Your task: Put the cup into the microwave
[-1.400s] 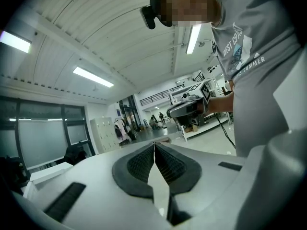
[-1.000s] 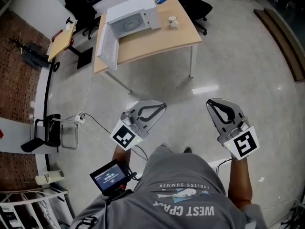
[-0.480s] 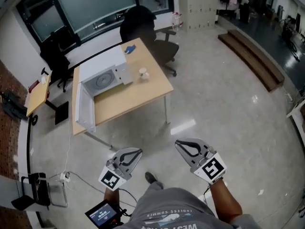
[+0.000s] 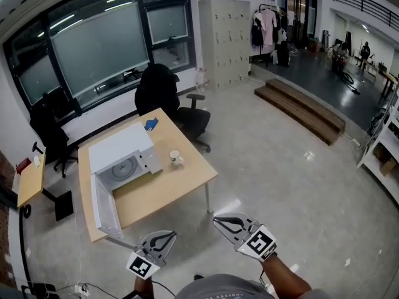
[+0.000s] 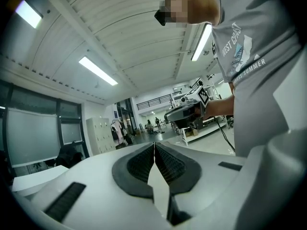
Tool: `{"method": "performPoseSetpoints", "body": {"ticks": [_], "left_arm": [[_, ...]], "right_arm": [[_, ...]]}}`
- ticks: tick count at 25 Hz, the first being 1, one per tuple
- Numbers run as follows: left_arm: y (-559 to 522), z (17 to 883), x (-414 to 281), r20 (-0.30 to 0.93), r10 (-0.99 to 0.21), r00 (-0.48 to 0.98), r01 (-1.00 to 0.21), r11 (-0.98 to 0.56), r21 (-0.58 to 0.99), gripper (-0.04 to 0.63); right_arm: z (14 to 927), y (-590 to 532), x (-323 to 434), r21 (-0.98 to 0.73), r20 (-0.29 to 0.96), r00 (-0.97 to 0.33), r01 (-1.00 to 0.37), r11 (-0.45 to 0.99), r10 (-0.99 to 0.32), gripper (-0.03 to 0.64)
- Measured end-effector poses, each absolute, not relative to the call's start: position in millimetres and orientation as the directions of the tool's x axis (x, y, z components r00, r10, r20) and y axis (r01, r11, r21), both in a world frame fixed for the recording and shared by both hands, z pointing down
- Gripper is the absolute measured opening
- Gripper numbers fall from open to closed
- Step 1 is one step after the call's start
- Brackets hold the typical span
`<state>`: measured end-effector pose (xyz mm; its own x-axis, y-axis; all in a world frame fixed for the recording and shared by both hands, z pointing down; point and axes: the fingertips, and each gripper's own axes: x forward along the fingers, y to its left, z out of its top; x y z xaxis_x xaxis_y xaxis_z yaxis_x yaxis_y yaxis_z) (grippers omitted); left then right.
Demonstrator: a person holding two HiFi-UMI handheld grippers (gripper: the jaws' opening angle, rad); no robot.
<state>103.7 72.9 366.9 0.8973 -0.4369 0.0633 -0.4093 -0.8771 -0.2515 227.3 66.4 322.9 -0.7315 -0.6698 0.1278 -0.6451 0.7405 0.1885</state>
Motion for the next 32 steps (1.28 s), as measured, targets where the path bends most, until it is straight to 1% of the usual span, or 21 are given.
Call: {"method": "performPoseSetpoints", "body": {"ticks": [4,8,16,22,32], "left_arm": [[48.4,361.9,76.4,0.064,-0.429,0.901,-0.400,-0.879,-0.261,0.023],[32.4,358.1,52.5,0.050,-0.437,0.898,-0.411,-0.875,-0.256,0.023],[2.4,360.0,29.0,0.111,-0.481,0.869,-0.454,-0.867,-0.206,0.023],[-63.8,369.6,13.0,0.107,-0.561,0.821,-0.533,-0.820,-0.207,0.023],[-200.6,392.5,28.9,0.147,-0.636,0.758,-0.620,-0.771,-0.144,0.023]], "right_arm": [[313.5,40.4,203.6,0.189,0.110,-0.718,-0.663,0.724,-0.687,0.021],[313.6,21.6,181.3,0.187,0.123,-0.723,-0.656,0.731,-0.680,0.021],[305.2,-34.7,164.4,0.153,0.108,-0.747,-0.640,0.753,-0.656,0.021],[330.9,-114.3,152.4,0.130,0.123,-0.796,-0.579,0.805,-0.593,0.021],[358.0,-280.1,151.7,0.099,0.153,-0.852,-0.490,0.866,-0.500,0.021]]}}
